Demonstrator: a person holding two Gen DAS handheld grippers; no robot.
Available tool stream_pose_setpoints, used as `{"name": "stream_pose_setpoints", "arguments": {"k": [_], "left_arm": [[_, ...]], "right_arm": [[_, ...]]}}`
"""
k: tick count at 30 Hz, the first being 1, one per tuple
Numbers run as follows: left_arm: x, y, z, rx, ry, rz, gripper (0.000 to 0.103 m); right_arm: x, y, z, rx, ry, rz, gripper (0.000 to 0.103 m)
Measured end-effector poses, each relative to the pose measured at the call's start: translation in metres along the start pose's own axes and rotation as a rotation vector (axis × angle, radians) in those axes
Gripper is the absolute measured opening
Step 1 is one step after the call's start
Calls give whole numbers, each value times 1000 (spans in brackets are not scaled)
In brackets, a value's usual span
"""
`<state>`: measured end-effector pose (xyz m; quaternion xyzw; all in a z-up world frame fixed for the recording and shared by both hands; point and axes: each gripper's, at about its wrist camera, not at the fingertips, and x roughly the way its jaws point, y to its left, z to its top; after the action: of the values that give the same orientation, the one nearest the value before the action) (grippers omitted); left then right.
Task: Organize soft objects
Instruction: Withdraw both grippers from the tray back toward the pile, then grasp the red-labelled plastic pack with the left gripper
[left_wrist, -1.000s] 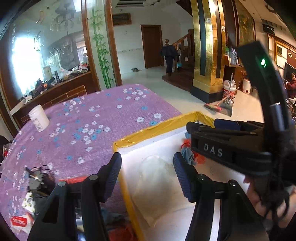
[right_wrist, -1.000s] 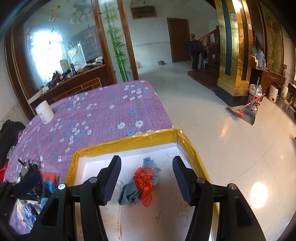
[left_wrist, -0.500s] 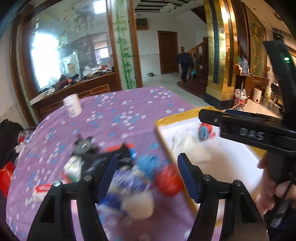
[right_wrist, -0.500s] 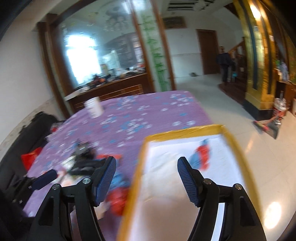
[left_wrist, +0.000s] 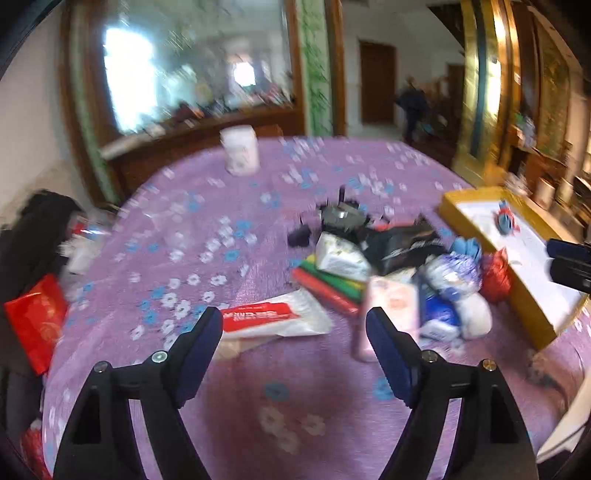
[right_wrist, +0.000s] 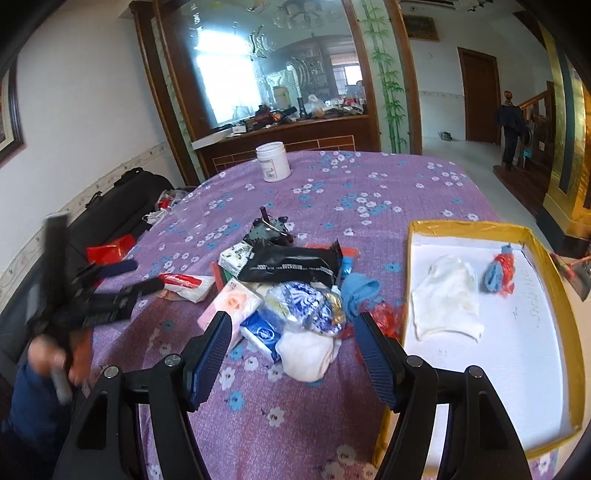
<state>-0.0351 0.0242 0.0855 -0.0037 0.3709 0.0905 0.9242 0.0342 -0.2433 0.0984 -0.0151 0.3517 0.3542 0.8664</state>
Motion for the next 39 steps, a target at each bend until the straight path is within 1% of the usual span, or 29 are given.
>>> {"name": "stream_pose_setpoints", "arguments": {"k": [2, 4, 5, 6, 7, 9, 11, 13, 14, 15, 17, 19, 22, 24, 26, 27, 29, 32, 34, 37, 39], "left_arm": [[23, 21, 11, 3, 13, 14, 79], [46, 37, 12, 10, 87, -32, 79], [60, 45, 14, -13, 113, -6, 79], [68, 50, 14, -24, 128, -12, 79], [78, 53, 13, -26, 168, -71, 79], [86, 55, 5, -44, 221, -119, 79], [79, 49, -4, -32, 222, -140, 81], [64, 38, -16, -9, 240, -213, 81], [52, 28, -24, 9, 249, -269, 81], [42, 18, -29, 33, 243, -285, 81], [18, -4, -39, 111, 224, -286, 82], [1, -15, -45, 157, 206, -298, 82], [-18, -25, -46, 230, 176, -344, 85], [-22, -26, -49, 255, 172, -321, 88], [-20, -25, -49, 270, 177, -309, 88], [-22, -29, -51, 295, 171, -308, 88], [-24, -43, -57, 392, 167, -272, 88], [-20, -61, -67, 606, 179, -201, 88], [-15, -66, -68, 689, 200, -193, 88], [-3, -70, -65, 758, 214, -205, 88], [10, -72, -61, 761, 224, -203, 88]], "right_arm": [[-3, -3, -1, 10, 6, -6, 73], [-3, -7, -2, 21, 13, -7, 73], [-2, -8, -2, 23, 13, -7, 73], [-2, -8, -2, 24, 14, -7, 73], [-1, -9, -2, 26, 16, -6, 73], [6, -11, -2, 32, 28, 6, 73], [13, -11, -2, 30, 42, 16, 73], [21, -12, -2, 30, 54, 36, 73], [25, -10, -2, 29, 59, 44, 73], [29, -10, -1, 26, 65, 57, 73], [33, -10, 0, 23, 70, 70, 73], [38, -10, -1, 23, 75, 83, 73], [44, -11, -4, 25, 87, 99, 73], [48, -13, -7, 27, 98, 106, 73], [50, -16, -8, 40, 106, 116, 73], [50, -15, -8, 41, 107, 116, 73], [51, -15, -8, 39, 108, 111, 73], [50, -13, -9, 33, 108, 111, 73], [51, -11, -9, 31, 112, 113, 73], [52, -7, -11, 30, 119, 115, 73], [53, -5, -12, 29, 126, 117, 73]]}}
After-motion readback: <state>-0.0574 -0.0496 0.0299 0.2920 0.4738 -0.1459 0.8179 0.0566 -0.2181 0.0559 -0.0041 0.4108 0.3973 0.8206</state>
